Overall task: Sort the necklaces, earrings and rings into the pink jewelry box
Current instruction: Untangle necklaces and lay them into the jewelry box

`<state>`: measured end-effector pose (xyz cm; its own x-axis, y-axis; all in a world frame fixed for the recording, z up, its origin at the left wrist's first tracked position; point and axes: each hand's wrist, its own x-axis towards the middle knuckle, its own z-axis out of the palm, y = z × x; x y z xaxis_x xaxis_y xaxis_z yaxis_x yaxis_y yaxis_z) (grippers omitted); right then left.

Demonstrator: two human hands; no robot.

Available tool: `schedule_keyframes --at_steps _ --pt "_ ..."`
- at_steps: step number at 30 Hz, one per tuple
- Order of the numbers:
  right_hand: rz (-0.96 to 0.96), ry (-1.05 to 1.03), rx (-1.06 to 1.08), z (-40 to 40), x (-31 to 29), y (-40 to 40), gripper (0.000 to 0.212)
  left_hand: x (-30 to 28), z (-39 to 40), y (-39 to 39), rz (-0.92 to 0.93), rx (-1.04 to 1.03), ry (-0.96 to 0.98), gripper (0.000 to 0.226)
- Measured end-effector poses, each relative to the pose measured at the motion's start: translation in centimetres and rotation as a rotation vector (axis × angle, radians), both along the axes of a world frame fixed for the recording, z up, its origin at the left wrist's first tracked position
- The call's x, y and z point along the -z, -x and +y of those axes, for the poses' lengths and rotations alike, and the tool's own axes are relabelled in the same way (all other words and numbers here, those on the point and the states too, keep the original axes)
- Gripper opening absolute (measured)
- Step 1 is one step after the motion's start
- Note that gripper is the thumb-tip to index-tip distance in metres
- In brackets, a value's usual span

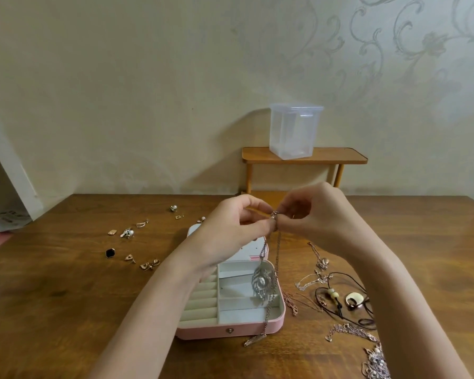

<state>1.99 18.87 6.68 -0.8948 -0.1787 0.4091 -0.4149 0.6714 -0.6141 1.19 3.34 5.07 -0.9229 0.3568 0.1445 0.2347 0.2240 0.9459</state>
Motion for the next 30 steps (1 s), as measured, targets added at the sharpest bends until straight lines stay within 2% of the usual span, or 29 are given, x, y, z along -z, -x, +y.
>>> schedule_keyframes --at_steps 5,8,12,14,16,18,20,22,24,28,30 --pt "-0.176 0.283 -0.182 0.4 -0.6 -0.4 0.009 -0.2 -0.1 -0.1 0.041 -0.068 -0.003 0.009" --pt "-0.229 0.343 -0.226 0.4 -0.4 -0.5 0.011 -0.4 -0.2 0.1 0.025 -0.108 -0.076 0.01" --pt "-0.232 0.539 -0.244 0.0 0.1 -0.1 0.012 -0.4 -0.5 0.0 -0.116 0.06 -0.219 0.009" --pt "-0.22 0.599 -0.222 -0.2 0.3 0.2 0.014 -0.1 -0.4 0.1 -0.078 0.094 -0.111 0.016" --pt "-0.19 0.581 -0.179 -0.2 0.4 0.2 0.013 -0.1 -0.3 0.1 -0.019 0.046 -0.034 0.011" --pt "-0.166 0.52 -0.145 -0.1 0.4 0.2 0.011 -0.2 -0.3 0.1 0.022 -0.047 -0.07 0.005" --pt "-0.184 0.472 -0.156 -0.1 0.3 0.1 0.011 -0.4 -0.5 0.1 0.005 -0.079 -0.177 0.006" --pt "-0.213 0.451 -0.182 -0.1 0.2 -0.1 0.011 -0.6 -0.4 0.0 -0.099 -0.01 -0.343 0.011" --pt "-0.217 0.425 -0.19 0.0 0.0 -0.2 0.011 -0.7 -0.3 -0.1 -0.158 0.02 -0.411 0.011" --pt "-0.089 0.275 -0.082 0.2 -0.1 -0.1 0.01 -0.6 -0.1 -0.2 -0.114 0.008 -0.344 0.01" --pt "-0.053 0.252 -0.045 0.3 -0.1 -0.1 0.01 -0.5 0.0 -0.3 -0.006 -0.05 -0.205 0.01"
